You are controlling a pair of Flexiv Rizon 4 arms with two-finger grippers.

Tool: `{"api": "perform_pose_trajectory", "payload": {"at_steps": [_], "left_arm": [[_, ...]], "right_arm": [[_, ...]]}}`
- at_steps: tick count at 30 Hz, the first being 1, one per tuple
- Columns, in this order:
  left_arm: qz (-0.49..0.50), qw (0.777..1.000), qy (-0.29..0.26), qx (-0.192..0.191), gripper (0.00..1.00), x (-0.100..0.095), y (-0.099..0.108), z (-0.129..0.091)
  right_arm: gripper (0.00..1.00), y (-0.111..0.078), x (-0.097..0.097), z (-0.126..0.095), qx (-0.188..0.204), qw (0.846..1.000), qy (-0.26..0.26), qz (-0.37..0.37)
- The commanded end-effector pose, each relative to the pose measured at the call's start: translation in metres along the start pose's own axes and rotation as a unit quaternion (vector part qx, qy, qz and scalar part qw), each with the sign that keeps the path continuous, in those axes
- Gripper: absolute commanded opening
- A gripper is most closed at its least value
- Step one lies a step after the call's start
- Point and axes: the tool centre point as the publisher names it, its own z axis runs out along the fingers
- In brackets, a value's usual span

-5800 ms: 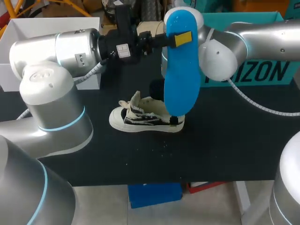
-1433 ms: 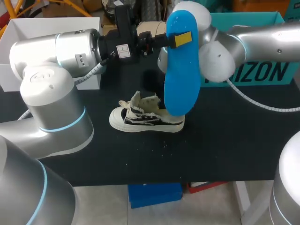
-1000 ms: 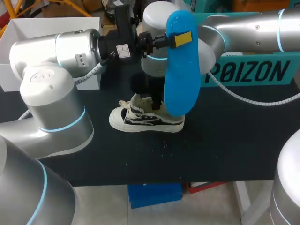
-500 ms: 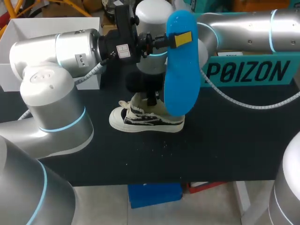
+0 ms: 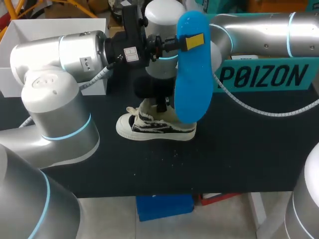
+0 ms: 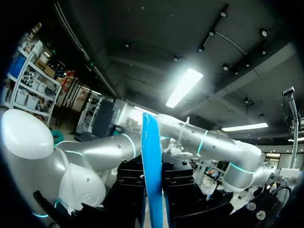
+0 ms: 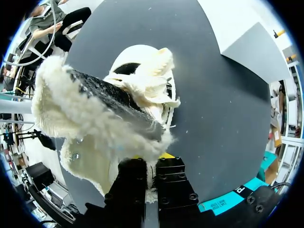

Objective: Take the shoe out of the shoebox, open the shoe tongue, remove and reinsert the insole, then place the shoe into the shoebox

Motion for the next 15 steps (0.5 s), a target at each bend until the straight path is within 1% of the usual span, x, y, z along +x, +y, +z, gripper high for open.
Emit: {"api": "perform_pose_trajectory", "payload": {"at_steps": [1, 13, 15], "left_arm": [[0.000, 1.000, 0.000, -0.003, 0.00, 0.0007, -0.0001, -0.0003], [0.000, 1.000, 0.000, -0.003, 0.00, 0.0007, -0.0001, -0.0003], [0.000, 1.000, 0.000, -0.003, 0.00, 0.0007, -0.0001, -0.0003]], "right_arm": [[0.00, -0.0008, 0.0008, 0.0006, 0.001, 1.000, 0.000, 0.001], [0.00, -0.0008, 0.0008, 0.0006, 0.001, 1.000, 0.000, 0.001], [0.00, -0.0011, 0.0011, 0.0000, 0.010, 1.000, 0.007, -0.001]]}}
